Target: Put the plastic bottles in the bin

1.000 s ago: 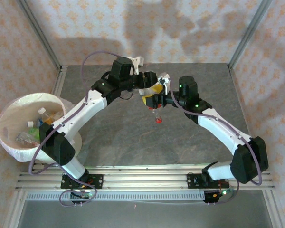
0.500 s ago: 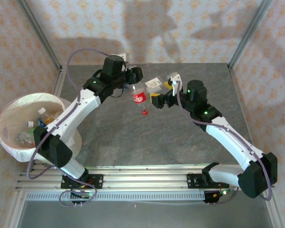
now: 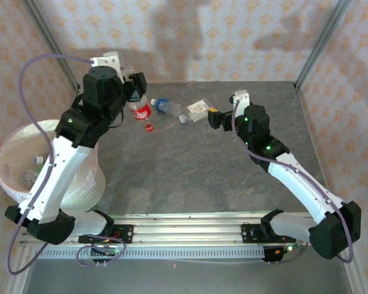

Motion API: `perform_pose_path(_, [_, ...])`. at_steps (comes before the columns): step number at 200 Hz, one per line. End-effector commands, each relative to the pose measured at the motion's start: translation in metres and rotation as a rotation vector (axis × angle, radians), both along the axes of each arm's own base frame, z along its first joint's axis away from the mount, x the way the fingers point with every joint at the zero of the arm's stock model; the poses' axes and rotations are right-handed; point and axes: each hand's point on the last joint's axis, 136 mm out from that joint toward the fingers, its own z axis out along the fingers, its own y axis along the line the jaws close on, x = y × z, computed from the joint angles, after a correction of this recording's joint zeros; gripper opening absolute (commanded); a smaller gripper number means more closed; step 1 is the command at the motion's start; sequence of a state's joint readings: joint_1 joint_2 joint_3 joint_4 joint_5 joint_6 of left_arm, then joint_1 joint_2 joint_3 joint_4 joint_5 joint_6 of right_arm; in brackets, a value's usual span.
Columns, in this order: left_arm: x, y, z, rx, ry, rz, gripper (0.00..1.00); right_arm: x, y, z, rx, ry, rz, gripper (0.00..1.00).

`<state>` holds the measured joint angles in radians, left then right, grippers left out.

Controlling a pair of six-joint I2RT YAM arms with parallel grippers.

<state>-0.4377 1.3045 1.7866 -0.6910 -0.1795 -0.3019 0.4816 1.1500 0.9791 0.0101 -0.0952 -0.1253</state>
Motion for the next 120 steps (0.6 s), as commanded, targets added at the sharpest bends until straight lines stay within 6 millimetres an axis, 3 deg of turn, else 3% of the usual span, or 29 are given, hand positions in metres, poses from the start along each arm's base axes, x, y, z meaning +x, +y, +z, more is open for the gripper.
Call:
perform_pose_path(1, [-0.023,0.043,0.024,0.15,-0.013,0.141,0.47,0.007,-0.01,-0.001,0.002,0.026,-0.087,0.99])
perform_pose_path(45, [-0.056,0.116,0.064,0.341,-0.058,0.494,0.47,0.009,-0.012,-0.001,0.009,0.037,-0.104,0.99])
perform_pose_path(57, [-0.063,0.135,0.07,0.383,-0.055,0.578,0.47,0.013,-0.008,-0.009,-0.004,0.06,-0.093,0.99])
perform_pose_path(84, [-0.082,0.163,0.086,0.401,-0.063,0.681,0.48,0.015,-0.005,-0.012,-0.006,0.077,-0.084,0.99])
perform_pose_path(120, [-0.13,0.201,0.107,0.464,-0.064,0.905,0.47,0.02,-0.001,-0.017,0.004,0.096,-0.085,0.99])
